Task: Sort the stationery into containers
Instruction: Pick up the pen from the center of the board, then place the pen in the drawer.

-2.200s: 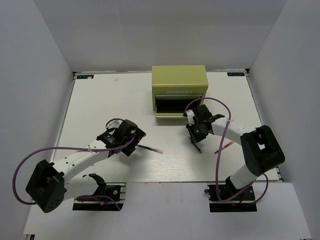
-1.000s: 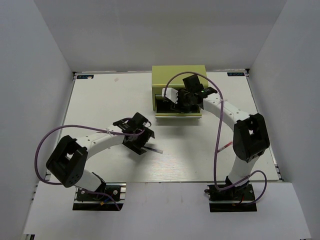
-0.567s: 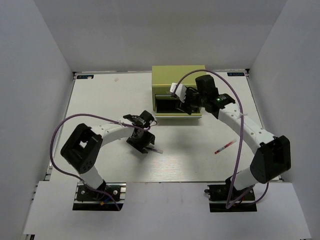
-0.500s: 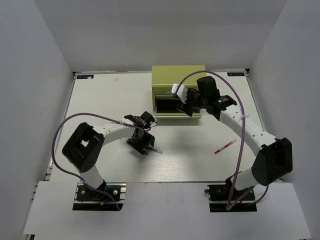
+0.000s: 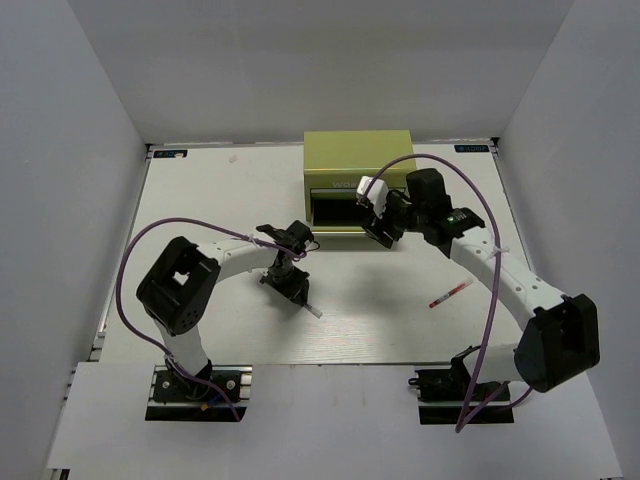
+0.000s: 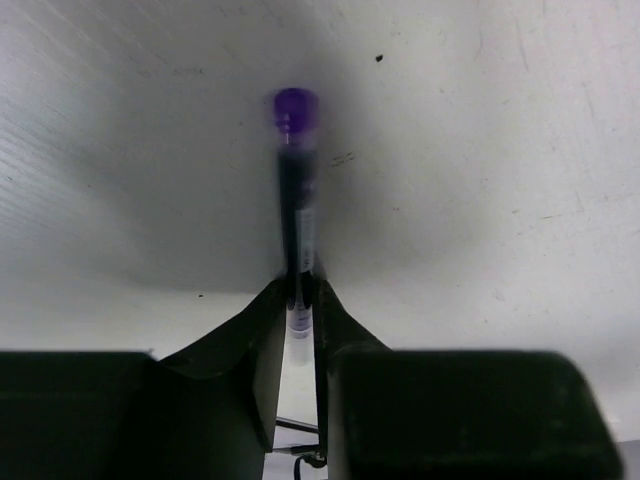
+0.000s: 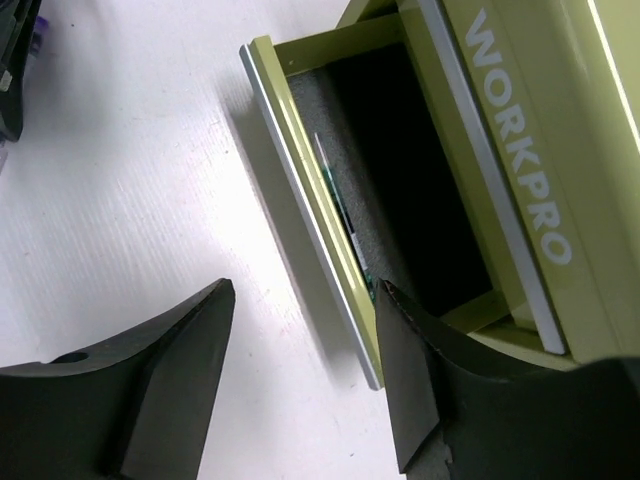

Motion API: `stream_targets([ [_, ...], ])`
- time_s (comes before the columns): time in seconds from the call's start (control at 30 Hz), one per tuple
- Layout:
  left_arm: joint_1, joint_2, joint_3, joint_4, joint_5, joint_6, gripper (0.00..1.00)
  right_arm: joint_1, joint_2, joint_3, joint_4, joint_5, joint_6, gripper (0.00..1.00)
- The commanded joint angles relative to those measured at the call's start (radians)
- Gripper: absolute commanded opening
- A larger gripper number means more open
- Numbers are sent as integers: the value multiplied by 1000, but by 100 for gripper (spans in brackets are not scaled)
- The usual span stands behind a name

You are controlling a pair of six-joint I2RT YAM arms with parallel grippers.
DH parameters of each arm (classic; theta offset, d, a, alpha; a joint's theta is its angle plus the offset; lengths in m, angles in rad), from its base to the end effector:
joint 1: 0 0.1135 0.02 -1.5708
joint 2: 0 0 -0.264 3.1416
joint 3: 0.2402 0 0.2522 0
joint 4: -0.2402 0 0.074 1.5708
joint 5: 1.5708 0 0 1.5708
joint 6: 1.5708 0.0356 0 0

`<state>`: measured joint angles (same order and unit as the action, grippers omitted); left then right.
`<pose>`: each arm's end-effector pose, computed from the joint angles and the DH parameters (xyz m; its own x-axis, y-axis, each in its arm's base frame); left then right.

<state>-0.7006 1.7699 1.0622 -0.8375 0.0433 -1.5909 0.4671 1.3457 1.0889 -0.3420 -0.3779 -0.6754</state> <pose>0.2285 -0.1947 0.1491 -0.6294 -0.7758 0.0438 -0.7770 0.6290 -0.0247 0.2635 0.1476 0.3063 0.0390 -0.6311 -0.7747 -0.8537 0.3819 -0.3541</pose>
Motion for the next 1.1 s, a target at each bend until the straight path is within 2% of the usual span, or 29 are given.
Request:
stream_targets([
  [0.0, 3, 20, -4, -25, -14, 0, 27, -8, -43, -20, 37, -18, 42, 65],
  [0.07, 3, -3, -4, -25, -25, 0, 22, -16, -62, -38, 44, -12, 54, 69],
  [0.1, -6, -3, 7, -25, -40, 0, 19, -16, -65, -41, 46, 2, 65, 85],
  [0.13, -7, -18, 28, -37, -52, 0, 17, -21, -69, -52, 72, 17, 97, 90],
  [0.27, -7, -79, 102, -37, -112, 44, 9, -42, -94, -83, 95, 68, 154, 90],
  [0.3, -16, -98, 113, 1, -138, 74, 4, -53, -98, -95, 92, 66, 155, 90],
  [0.37, -16, -157, 136, 47, -170, 98, 1, -65, -103, -101, 83, 60, 163, 90],
  [0.6, -16, -230, 199, 179, -220, 95, 0, -110, -115, -116, 80, 40, 208, 76],
  [0.73, -16, -167, 235, 304, -220, -2, 0, -133, -115, -113, 89, 46, 220, 74],
  [1.07, -16, 39, 438, 437, -247, -149, 0, -179, -174, -142, 101, 73, 220, 74],
])
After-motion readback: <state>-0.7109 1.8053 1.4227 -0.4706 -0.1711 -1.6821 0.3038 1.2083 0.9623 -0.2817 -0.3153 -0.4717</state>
